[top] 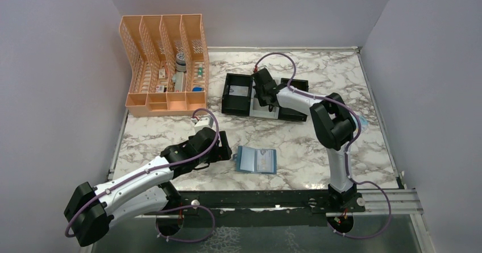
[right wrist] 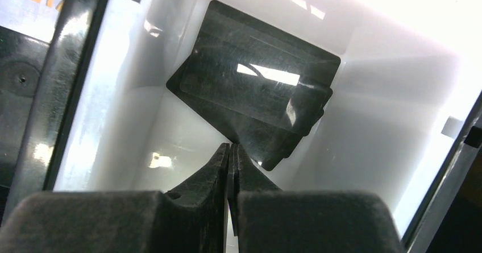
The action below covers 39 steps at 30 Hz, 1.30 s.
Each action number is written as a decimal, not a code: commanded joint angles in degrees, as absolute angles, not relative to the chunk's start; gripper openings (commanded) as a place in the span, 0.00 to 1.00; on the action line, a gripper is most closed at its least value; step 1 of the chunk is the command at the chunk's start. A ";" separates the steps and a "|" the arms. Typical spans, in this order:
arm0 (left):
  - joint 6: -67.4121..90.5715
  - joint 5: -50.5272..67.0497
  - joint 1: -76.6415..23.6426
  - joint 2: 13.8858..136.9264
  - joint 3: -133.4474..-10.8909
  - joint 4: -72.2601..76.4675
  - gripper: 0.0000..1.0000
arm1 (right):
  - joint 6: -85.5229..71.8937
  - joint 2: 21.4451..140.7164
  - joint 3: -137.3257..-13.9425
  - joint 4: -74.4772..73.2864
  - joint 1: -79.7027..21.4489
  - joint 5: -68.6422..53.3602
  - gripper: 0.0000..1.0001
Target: Take the credit cards out of the card holder
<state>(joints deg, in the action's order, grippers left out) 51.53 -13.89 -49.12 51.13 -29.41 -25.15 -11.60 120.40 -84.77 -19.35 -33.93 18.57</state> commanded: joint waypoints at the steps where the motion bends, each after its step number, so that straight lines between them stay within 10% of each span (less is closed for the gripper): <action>1: 51.42 -13.27 -48.81 51.53 -30.51 -25.23 0.95 | -10.94 119.64 -87.43 -17.95 -34.22 19.00 0.04; 39: 49.28 -13.89 -48.65 53.44 -32.71 -25.09 0.96 | -4.39 126.58 -91.45 -14.92 -34.18 27.95 0.06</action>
<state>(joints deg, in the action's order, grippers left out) 49.39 -13.91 -49.08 55.13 -32.67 -25.19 -6.17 124.62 -89.08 -16.25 -34.17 25.45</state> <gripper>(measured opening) 0.955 0.055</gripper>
